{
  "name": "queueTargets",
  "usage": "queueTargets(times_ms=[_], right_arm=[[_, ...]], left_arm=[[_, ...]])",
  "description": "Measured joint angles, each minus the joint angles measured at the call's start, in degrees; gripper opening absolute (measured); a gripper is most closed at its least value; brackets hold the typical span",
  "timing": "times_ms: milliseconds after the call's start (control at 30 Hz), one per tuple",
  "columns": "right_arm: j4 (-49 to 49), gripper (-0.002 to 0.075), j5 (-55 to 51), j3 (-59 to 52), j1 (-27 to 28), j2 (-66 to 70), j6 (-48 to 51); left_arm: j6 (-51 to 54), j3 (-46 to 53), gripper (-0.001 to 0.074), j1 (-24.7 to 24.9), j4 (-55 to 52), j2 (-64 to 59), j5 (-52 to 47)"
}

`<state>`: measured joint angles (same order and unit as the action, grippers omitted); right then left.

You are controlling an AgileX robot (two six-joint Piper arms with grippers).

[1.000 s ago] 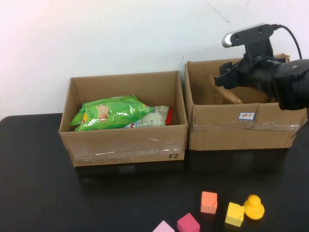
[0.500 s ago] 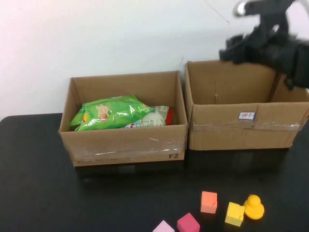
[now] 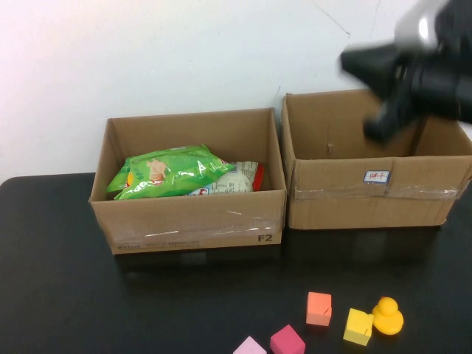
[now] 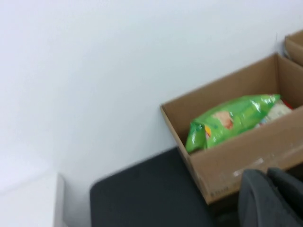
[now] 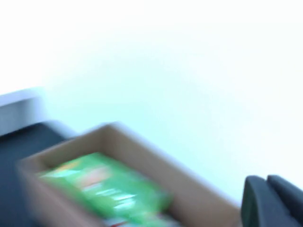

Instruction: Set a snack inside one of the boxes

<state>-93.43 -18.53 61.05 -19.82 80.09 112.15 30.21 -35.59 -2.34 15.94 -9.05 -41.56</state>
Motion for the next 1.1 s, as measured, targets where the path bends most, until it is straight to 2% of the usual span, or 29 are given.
queueTargets(times_ms=[67,133,200,433,567,800,933,1100], right_arm=[[10.04,0.0000,-8.53,-1.52,0.00,-1.70,-7.25],[23.41,-0.0001,-16.66,-1.96,-0.12,-2.56,-19.23],[37.02,-0.0001,-20.53,-2.22,-0.22,-2.80,-32.10],[78.66,-0.0001,-22.64,-2.72,-0.21,-3.78,-75.62],[92.93,-0.0001,-22.55,-4.04,-0.10,-7.66,-91.70],[104.48,-0.0001,-18.32,-13.98,-0.10,-20.47,-107.76],[103.17,-0.0001,-16.83,-20.91,-0.10,-28.61,-111.54],[97.86,-0.0001,-16.74,-26.33,-0.10,-35.76,-109.84]], left_arm=[[-1.27,0.73,-0.0001,0.00,-0.31,0.05,-0.54],[-2.66,1.31,-0.0001,0.00,-0.44,0.05,-0.79],[-3.52,1.83,-0.0001,0.00,-0.53,0.05,-0.81],[-8.11,5.26,-0.0001,0.00,-1.00,0.27,-0.24],[-11.55,8.03,-0.0001,0.00,-1.12,0.27,-0.48],[-13.41,11.29,-0.0001,0.00,-0.93,0.27,-2.58],[-13.44,11.34,-0.0001,0.00,-0.79,0.27,-2.16],[-12.41,11.34,-0.0001,0.00,-0.75,0.27,-0.09]])
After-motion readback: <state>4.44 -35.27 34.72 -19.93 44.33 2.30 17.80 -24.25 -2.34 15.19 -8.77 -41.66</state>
